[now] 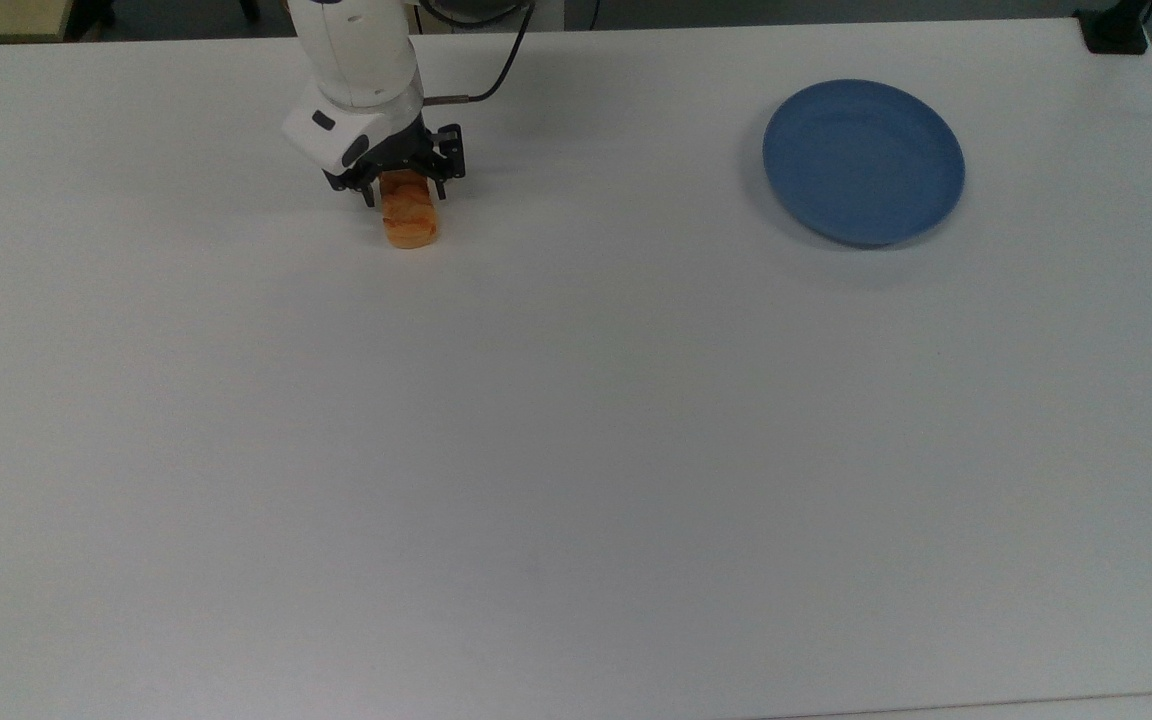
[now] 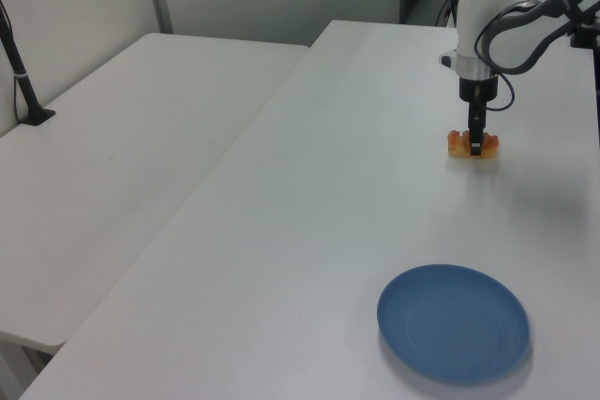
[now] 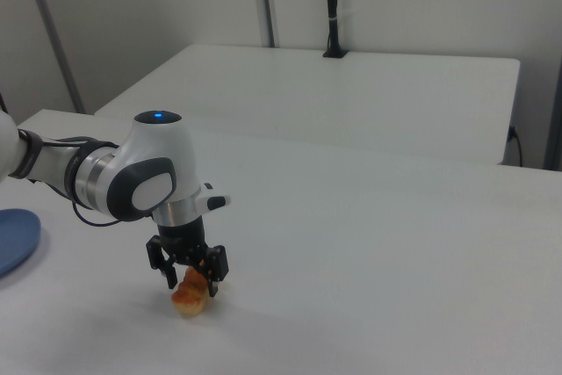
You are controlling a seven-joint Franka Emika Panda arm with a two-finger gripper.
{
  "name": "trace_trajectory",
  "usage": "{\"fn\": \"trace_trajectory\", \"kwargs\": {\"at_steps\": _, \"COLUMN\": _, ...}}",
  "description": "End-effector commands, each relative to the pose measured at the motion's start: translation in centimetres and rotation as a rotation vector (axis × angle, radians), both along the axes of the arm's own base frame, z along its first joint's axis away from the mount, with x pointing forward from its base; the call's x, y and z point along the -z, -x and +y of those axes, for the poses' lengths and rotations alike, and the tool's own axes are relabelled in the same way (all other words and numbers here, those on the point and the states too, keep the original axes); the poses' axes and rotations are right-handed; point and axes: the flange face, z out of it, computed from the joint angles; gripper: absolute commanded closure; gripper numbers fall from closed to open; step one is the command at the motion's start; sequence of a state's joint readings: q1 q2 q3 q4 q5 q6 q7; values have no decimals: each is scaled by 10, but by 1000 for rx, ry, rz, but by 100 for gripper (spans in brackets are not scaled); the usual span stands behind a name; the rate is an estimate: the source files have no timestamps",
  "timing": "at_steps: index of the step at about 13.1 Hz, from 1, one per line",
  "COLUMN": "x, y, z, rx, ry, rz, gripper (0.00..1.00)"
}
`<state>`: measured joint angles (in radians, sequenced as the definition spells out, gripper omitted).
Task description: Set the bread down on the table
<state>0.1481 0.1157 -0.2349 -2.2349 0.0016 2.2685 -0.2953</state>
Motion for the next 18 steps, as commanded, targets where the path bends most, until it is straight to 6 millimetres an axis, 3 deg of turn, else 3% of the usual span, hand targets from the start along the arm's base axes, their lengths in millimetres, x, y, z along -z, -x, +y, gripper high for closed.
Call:
{"fn": "trace_trajectory", "kwargs": {"at_steps": 1, "x": -30, "y": 1, "z": 8, "rx": 42, "ry": -24, "rz": 15, "gripper": 0}}
{"fn": "trace_trajectory", "kwargs": {"at_steps": 4, "x": -77, "y": -10, "z": 20, "rx": 122, "ry": -22, "rz": 52, "gripper": 0}}
{"fn": "trace_trajectory", "kwargs": {"at_steps": 8, "x": -181, "y": -30, "z": 52, "rx": 201, "ry": -10, "rz": 64, "gripper": 0}}
{"fn": "trace_trajectory", "kwargs": {"at_steps": 10, "x": -215, "y": -32, "z": 57, "rx": 282, "ry": -6, "rz": 54, "gripper": 0}}
{"fn": "trace_trajectory", "kwargs": {"at_steps": 11, "x": -231, "y": -33, "z": 72, "rx": 298, "ry": -15, "rz": 41, "gripper": 0}}
{"fn": "trace_trajectory", "kwargs": {"at_steps": 12, "x": -243, "y": -32, "z": 91, "rx": 272, "ry": -20, "rz": 28, "gripper": 0}}
{"fn": "trace_trajectory", "kwargs": {"at_steps": 18, "x": -286, "y": -26, "z": 153, "rx": 327, "ry": -49, "rz": -48, "gripper": 0}}
